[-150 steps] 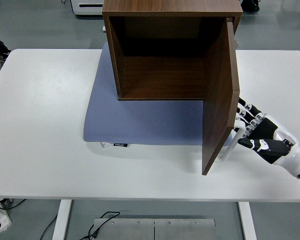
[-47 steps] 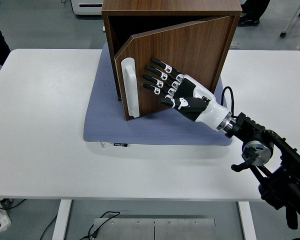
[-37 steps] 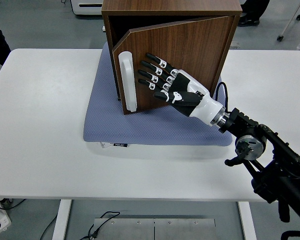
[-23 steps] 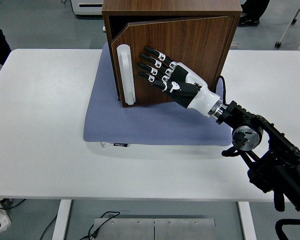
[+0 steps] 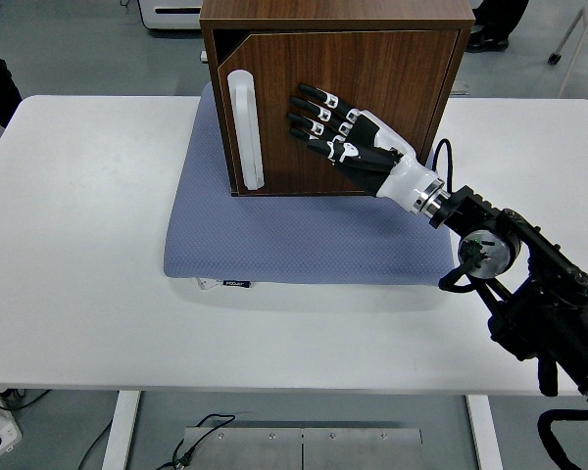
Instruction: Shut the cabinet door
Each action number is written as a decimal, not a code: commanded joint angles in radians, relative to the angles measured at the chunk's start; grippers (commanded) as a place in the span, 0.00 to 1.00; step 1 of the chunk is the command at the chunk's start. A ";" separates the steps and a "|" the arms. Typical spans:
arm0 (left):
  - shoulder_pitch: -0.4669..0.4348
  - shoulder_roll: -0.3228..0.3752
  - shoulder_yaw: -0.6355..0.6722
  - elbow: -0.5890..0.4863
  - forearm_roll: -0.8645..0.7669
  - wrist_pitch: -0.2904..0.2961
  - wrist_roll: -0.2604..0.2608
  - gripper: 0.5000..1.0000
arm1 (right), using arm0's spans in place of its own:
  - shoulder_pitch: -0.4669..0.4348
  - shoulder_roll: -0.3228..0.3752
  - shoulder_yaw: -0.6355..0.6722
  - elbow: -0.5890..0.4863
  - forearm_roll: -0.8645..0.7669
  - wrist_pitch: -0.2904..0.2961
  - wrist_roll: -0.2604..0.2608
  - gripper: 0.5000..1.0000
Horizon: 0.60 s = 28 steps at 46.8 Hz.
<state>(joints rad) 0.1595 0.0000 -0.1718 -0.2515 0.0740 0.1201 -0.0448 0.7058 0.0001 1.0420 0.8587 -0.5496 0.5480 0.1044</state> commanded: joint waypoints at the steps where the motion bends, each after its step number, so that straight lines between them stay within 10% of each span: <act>1: 0.000 0.000 0.000 0.000 0.000 0.000 0.000 1.00 | 0.004 0.000 0.003 -0.012 -0.001 -0.006 0.000 1.00; 28: 0.000 0.000 0.000 0.000 0.000 0.000 0.000 1.00 | -0.005 0.000 0.021 -0.032 0.027 -0.051 0.001 1.00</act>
<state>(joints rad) 0.1595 0.0000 -0.1712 -0.2515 0.0745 0.1195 -0.0446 0.7042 0.0000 1.0659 0.8228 -0.5228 0.4960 0.1059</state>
